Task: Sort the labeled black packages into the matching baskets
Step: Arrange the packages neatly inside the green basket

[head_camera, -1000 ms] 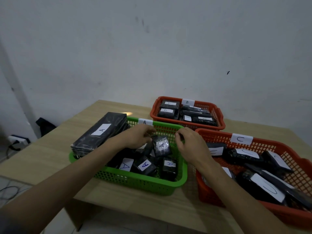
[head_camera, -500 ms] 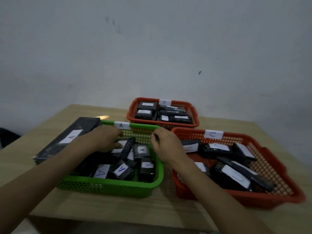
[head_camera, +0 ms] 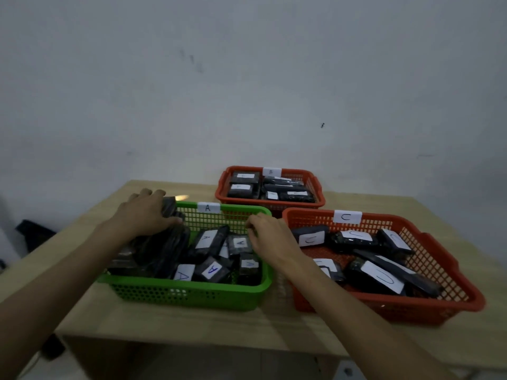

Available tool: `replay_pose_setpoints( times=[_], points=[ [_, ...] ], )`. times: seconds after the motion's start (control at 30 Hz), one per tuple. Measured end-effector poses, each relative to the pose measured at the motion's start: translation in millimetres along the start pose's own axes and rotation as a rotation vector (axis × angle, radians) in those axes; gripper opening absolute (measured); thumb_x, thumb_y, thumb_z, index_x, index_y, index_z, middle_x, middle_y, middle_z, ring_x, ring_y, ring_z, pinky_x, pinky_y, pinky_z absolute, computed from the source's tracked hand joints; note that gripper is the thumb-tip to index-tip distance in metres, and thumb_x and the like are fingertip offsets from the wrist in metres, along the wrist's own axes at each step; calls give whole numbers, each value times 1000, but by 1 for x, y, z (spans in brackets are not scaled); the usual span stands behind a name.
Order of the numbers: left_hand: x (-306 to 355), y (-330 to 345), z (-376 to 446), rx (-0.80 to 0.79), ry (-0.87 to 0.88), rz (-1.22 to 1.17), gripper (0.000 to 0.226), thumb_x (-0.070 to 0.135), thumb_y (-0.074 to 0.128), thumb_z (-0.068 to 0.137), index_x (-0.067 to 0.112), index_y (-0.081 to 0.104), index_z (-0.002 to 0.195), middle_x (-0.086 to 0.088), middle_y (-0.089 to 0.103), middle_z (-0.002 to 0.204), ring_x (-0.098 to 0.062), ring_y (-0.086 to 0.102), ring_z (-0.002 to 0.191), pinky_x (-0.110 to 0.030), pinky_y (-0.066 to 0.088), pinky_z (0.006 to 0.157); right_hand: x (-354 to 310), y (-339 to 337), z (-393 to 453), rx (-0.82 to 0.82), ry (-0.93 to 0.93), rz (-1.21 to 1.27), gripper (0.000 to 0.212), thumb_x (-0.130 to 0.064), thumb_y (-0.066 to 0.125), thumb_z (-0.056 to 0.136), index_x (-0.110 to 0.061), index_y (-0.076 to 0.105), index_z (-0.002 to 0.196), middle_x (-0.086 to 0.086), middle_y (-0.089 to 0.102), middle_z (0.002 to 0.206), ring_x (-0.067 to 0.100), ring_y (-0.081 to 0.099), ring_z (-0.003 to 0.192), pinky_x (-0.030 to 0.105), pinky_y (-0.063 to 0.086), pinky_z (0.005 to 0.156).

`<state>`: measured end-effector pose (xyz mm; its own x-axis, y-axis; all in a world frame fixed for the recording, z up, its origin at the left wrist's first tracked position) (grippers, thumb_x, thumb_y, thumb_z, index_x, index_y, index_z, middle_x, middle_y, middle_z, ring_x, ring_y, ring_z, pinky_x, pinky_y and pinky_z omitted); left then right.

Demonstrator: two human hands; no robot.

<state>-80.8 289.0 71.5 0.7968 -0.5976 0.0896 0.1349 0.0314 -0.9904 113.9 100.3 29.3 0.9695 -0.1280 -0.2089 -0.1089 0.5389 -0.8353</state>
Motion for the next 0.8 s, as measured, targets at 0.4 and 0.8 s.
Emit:
replay_pose_setpoints(
  times=[0.4, 0.8],
  points=[
    [-32, 17, -9, -186, -51, -182, 91, 61, 72, 76, 14, 34, 144, -17, 32, 146, -38, 48, 124, -45, 42, 104, -42, 50, 20, -445, 247, 27, 20, -34, 56, 97, -15, 58, 93, 8, 63, 96, 28, 62, 87, 41, 53, 73],
    [-50, 5, -10, -88, -36, -449, 108, 88, 53, 60, 14, 46, 138, -11, 53, 137, -24, 55, 111, -32, 43, 86, -41, 102, 48, -444, 686, 320, 28, -35, 79, 82, -15, 62, 93, 7, 68, 103, 27, 65, 93, 35, 52, 76]
  ],
)
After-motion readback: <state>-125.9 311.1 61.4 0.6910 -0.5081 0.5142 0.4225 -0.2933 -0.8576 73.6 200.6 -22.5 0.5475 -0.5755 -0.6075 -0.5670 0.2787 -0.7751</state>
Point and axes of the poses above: each hand's wrist, its own z-axis towards the middle knuckle, its own y-axis out of the palm, x = y × z, the point moved 5 cm from there along z, towards the middle knuckle
